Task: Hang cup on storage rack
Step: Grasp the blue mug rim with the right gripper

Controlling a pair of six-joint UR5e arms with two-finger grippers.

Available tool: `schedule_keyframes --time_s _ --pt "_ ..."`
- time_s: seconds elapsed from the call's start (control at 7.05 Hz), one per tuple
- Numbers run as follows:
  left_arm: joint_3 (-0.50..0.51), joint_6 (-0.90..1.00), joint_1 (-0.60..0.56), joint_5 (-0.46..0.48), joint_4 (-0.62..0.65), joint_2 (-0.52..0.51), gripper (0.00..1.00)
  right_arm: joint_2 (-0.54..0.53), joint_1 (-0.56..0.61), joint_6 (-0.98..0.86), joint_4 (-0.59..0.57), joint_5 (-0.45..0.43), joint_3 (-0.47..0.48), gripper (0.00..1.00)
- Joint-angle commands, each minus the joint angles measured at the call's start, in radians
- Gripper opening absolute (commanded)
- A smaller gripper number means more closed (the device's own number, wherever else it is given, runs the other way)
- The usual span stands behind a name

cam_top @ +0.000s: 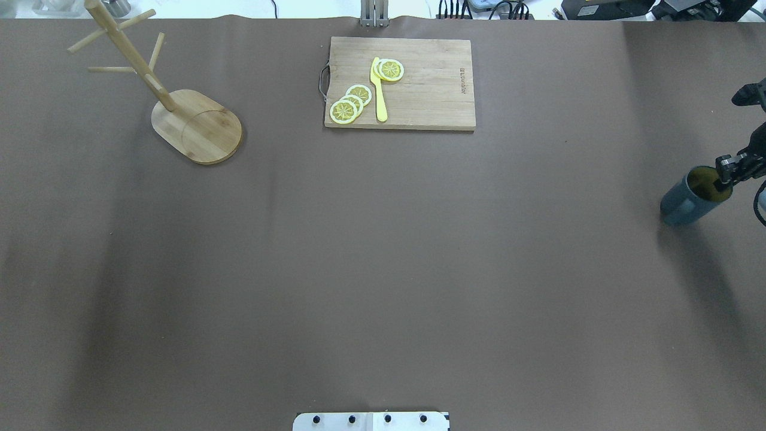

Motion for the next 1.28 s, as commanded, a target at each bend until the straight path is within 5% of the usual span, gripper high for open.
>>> schedule_keyframes --time_s 0.0,0.28,0.57,1.14 --pt "0.004 0.0 0.0 0.0 0.0 -0.004 0.98 0.003 -0.002 0.0 0.029 0.023 0.015 0.0" --pt "0.004 0.002 0.0 -0.003 -0.009 -0.006 0.98 0.074 -0.098 0.059 0.069 0.031 0.112 0.0" --pt "0.006 0.002 0.002 -0.005 -0.014 -0.006 0.98 0.26 -0.268 0.362 0.072 -0.017 0.139 0.0" --pt "0.001 0.002 0.0 -0.005 -0.015 -0.007 0.98 0.524 -0.549 0.739 0.06 -0.259 0.135 0.0"
